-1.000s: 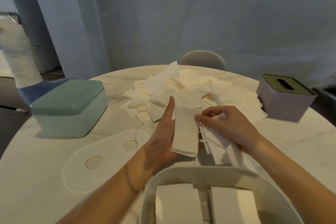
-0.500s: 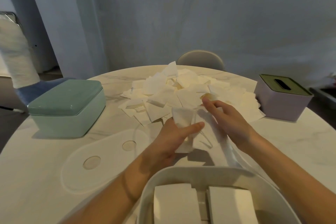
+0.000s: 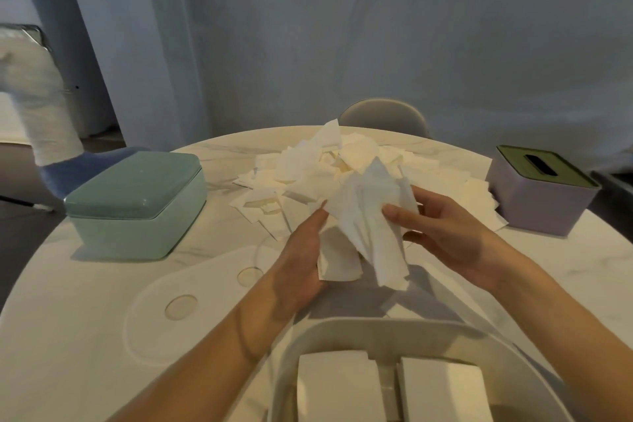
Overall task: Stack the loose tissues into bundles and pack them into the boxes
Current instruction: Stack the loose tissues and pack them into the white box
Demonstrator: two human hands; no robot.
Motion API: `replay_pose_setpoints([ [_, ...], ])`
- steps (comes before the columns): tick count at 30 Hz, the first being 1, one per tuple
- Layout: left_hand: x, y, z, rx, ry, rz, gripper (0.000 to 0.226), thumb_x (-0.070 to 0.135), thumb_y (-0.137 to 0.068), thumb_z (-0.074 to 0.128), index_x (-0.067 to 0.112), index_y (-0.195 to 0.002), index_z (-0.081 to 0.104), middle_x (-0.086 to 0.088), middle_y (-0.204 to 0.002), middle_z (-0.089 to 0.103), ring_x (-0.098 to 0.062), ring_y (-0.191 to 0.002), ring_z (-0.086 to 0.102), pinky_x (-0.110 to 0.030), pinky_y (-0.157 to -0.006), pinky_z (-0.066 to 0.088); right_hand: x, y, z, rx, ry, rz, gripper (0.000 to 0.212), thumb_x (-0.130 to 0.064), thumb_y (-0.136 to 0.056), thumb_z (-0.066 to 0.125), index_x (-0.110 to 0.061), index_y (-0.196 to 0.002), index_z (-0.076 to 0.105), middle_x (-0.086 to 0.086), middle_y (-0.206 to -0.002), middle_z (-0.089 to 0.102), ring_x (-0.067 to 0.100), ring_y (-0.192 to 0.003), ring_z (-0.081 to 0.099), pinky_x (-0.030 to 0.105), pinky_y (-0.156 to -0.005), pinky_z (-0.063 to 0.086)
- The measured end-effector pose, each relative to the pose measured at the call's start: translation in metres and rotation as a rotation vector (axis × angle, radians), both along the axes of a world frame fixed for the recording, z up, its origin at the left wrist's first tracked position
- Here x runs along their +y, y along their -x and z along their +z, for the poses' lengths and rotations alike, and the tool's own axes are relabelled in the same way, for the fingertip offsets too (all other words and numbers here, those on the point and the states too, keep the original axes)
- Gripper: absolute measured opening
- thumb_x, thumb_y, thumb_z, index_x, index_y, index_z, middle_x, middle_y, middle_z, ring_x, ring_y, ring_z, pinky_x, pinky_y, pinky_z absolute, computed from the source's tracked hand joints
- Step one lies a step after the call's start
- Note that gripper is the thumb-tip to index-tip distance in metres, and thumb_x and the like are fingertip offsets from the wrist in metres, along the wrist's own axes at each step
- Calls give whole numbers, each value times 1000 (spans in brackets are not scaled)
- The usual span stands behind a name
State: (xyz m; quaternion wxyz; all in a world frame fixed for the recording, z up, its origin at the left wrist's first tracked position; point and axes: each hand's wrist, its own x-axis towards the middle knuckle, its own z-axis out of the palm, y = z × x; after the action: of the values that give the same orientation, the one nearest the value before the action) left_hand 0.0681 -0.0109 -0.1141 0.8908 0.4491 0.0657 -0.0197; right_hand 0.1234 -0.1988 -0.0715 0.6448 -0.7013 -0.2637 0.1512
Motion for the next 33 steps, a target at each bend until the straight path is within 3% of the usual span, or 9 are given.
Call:
replay_pose_setpoints([
  [3, -6, 8, 0, -26, -14, -28, 34, 24, -111, 39, 4, -128, 60, -15, -99, 71, -27, -93, 70, -39, -83, 59, 6, 2, -9, -177, 134, -92, 44, -44, -77, 79, -32, -119, 70, -17, -111, 73, 7, -102, 71, 28, -86, 59],
  [7, -13, 9, 0, -8, 68, -80, 54, 56, -105, 42, 20, -142, 58, -20, -130, 67, -40, -125, 62, -58, -108, 48, 9, 1, -14, -423, 346, -244, 32, -50, -81, 77, -38, -109, 69, -23, -100, 70, -2, -94, 65, 23, -80, 56],
  [11, -14, 7, 5, -8, -9, -76, 59, 75, -96, 30, 37, -132, 58, -7, -118, 75, -33, -115, 69, -49, -92, 60, 7, 2, -10, -337, 323, -248, 34, -52, -77, 79, -42, -107, 67, -28, -98, 70, -6, -88, 68, 17, -71, 57],
  [15, -14, 9, 6, 8, -34, -62, 56, 68, -98, 41, 32, -136, 60, -14, -127, 70, -36, -117, 67, -54, -100, 55, 5, 4, -8, -275, 302, -260, 30, -50, -77, 80, -38, -102, 70, -24, -92, 73, -3, -80, 69, 13, -60, 49],
  [18, -14, 5, -3, 13, -23, -39, 53, 63, -102, 37, 31, -136, 63, -12, -128, 69, -38, -123, 63, -51, -100, 56, 8, 5, -10, -361, 336, -314, 27, -51, -78, 79, -37, -100, 71, -27, -97, 68, -9, -86, 63, 11, -66, 46],
  [23, -8, 6, 1, 34, 6, 19, 50, 57, -104, 40, 23, -131, 65, -14, -106, 76, -38, -106, 68, -61, -101, 50, 7, 3, -8, -466, 250, -379, 18, -46, -85, 74, -34, -98, 69, -25, -96, 67, -7, -91, 60, 6, -68, 48],
  [25, -5, 7, 4, 32, 37, 32, 52, 55, -105, 37, 23, -136, 64, -14, -116, 75, -40, -107, 68, -63, -102, 47, 3, -1, -6, -405, 197, -342, 20, -45, -87, 73, -30, -100, 69, -18, -92, 70, 0, -88, 64, 17, -73, 53],
  [28, 0, 10, 9, 34, 46, 9, 58, 64, -102, 34, 25, -125, 71, -12, -119, 74, -33, -95, 74, -49, -88, 56, -2, -6, -2, -219, 44, -302, 22, -39, -91, 71, -24, -107, 71, -6, -101, 73, 18, -97, 67, 36, -85, 55],
  [33, 1, 8, 13, 81, -28, 22, 79, 74, -96, 38, 11, -138, 59, -21, -120, 61, -37, -106, 60, -42, -79, 60, -6, -5, -1, -40, -27, -242, 14, -29, -98, 64, -27, -106, 75, 2, -107, 74, 23, -101, 66, 36, -87, 47],
])
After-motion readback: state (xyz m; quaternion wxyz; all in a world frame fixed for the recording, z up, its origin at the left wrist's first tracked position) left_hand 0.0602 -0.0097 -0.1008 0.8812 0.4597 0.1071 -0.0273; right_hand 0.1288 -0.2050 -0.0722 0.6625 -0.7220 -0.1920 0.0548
